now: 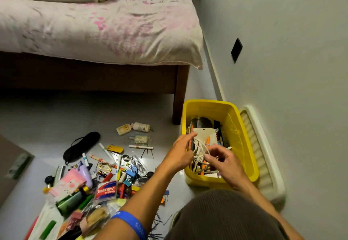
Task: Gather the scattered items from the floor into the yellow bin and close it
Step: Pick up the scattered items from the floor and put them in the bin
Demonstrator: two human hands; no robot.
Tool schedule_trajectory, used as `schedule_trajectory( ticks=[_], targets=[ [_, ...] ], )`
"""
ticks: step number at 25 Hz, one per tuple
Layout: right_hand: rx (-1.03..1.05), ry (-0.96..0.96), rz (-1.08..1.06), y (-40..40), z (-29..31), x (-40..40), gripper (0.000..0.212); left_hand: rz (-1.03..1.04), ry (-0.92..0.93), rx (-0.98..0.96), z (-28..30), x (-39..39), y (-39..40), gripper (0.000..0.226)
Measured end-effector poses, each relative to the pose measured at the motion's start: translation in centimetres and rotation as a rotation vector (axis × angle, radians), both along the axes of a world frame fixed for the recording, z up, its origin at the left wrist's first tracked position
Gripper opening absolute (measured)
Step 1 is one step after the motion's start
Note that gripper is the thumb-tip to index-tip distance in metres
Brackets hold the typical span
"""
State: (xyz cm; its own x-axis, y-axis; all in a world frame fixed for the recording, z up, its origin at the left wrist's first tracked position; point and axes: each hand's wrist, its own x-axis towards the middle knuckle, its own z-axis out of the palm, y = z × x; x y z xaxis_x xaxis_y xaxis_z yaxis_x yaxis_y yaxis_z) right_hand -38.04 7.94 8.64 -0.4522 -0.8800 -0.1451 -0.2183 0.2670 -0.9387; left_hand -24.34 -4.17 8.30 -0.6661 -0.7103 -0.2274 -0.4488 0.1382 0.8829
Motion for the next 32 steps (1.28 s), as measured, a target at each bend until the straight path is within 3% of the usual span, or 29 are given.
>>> schedule_trajectory(
  ticks=[3,6,8,12,15,17,19,21,23,26,32],
  targets=[
    [-0.224,-0.226,-0.195,0.8,2.5,-1.0,0.017,0.086,-0.069,-0.059,0.2,0.4,-1.1,0.01],
    [-0.426,-0.449,-0.397,0.5,5.0,-2.7,0.014,0.061,-0.175,-0.079,0.0,1.8,-1.5,0.017],
    [-0.515,-0.473,-0.464,-0.1,6.1,-3.3,0.016,0.12,-0.019,0.046,0.8,1.6,-1.2,0.021],
    [-0.583,-0.461,-0.546,-1.1,6.4,-2.8,0.018,0.366,0.491,0.516,4.3,-3.1,-1.1,0.023],
    [-0.57,-0.503,-0.595,-1.2,5.4,-2.8,0.02,0.428,0.714,0.778,5.8,-5.8,-1.5,0.023],
    [-0.36,-0.532,-0.551,-1.1,4.1,-3.0,0.028,0.431,0.56,0.794,4.8,-5.6,-1.5,0.019],
    [0.043,-0.477,-0.423,-0.6,2.5,-3.1,0.044,0.351,0.165,0.528,2.6,-4.1,-1.0,0.015],
    [0.329,-0.344,-0.325,-0.5,0.6,-2.7,0.054,0.298,-0.032,0.356,0.4,-2.0,-0.3,0.029],
    [0.367,-0.219,-0.312,-0.7,-1.0,-1.8,0.051,0.341,-0.037,0.361,-1.1,0.5,0.0,0.043],
    [0.314,-0.118,-0.223,-1.5,-1.7,0.3,0.03,0.4,-0.024,0.344,-1.9,4.1,0.4,0.04],
    [0.348,-0.303,0.324,-5.1,-1.6,6.8,0.021,0.565,-0.072,0.312,-3.3,14.4,1.2,0.033]
  ],
)
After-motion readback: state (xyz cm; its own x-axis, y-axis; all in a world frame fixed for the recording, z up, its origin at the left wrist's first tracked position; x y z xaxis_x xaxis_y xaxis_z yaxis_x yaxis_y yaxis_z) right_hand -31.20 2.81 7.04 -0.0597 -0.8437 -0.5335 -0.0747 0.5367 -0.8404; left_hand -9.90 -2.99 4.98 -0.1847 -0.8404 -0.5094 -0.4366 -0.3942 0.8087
